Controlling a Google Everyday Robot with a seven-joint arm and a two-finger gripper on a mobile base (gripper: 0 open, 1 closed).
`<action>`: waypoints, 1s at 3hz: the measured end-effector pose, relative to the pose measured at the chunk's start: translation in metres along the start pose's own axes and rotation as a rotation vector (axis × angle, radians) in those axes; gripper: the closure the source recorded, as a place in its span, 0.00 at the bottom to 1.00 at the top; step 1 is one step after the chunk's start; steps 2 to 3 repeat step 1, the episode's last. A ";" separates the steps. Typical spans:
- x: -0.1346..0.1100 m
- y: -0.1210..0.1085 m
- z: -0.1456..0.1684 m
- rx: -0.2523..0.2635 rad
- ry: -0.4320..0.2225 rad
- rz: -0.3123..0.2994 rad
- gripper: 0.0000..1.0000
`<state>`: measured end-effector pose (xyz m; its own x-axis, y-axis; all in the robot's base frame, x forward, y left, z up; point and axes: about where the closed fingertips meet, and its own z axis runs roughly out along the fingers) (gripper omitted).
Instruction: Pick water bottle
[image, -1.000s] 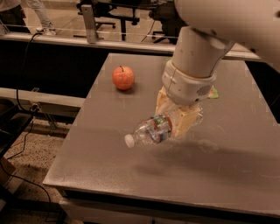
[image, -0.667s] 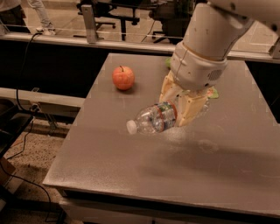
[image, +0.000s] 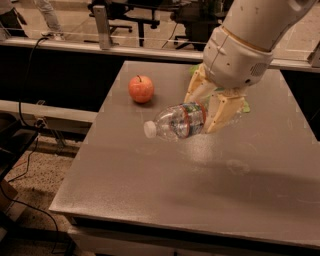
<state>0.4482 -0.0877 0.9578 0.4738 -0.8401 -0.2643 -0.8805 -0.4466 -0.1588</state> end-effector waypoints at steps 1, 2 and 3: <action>-0.001 -0.007 -0.001 0.027 -0.002 -0.002 1.00; -0.001 -0.007 -0.001 0.027 -0.002 -0.002 1.00; -0.001 -0.007 -0.001 0.027 -0.002 -0.002 1.00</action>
Offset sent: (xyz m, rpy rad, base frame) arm 0.0000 0.0000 0.0000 0.0000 0.0000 0.0000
